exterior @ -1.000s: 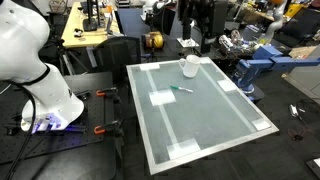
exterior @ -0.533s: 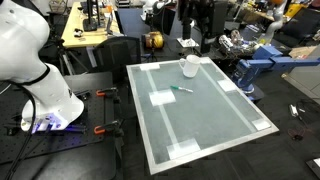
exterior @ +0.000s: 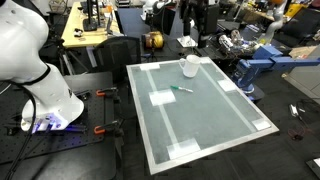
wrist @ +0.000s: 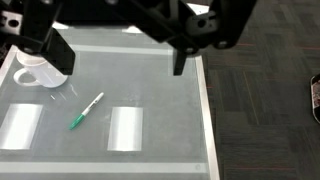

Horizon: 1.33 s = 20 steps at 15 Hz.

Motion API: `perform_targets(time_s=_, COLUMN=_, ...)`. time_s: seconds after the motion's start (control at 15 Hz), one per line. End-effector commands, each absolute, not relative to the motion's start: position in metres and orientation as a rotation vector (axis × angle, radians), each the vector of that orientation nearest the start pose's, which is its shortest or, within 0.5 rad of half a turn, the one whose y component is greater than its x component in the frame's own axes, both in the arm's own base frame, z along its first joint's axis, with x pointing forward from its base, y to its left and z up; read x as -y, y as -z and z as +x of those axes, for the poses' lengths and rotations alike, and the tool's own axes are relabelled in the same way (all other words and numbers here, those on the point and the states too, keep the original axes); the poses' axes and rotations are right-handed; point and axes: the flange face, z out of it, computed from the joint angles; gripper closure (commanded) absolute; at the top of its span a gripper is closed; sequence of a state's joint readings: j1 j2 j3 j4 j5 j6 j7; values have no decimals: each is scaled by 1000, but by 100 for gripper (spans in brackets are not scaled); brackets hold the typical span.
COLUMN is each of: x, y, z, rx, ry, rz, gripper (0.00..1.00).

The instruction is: Put the pen in the cup

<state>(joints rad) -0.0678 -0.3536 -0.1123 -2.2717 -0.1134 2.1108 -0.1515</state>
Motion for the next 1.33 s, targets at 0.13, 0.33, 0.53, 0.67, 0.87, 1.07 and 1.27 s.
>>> perform_targets(time_s=0.13, x=68, y=-491, z=468, rx=-212, ry=284, rz=-3101, gripper=0)
perform_targets(time_s=0.33, x=55, y=-471, z=474, rx=-355, ry=239, rz=-3044, gripper=0)
perform_targets(time_s=0.53, x=41, y=-448, z=483, rx=-463, ry=185, rz=-3004, gripper=0)
perform_targets(time_s=0.67, x=29, y=-431, z=492, rx=-511, ry=160, rz=-2998, gripper=0)
perform_targets(time_s=0.87, x=8, y=-403, z=505, rx=-583, ry=137, rz=-2987, gripper=0)
perform_targets(time_s=1.07, x=-14, y=-369, z=519, rx=-630, ry=115, rz=-2966, gripper=0)
perform_targets(time_s=1.27, x=-33, y=-339, z=528, rx=-654, ry=98, rz=-2941, gripper=0)
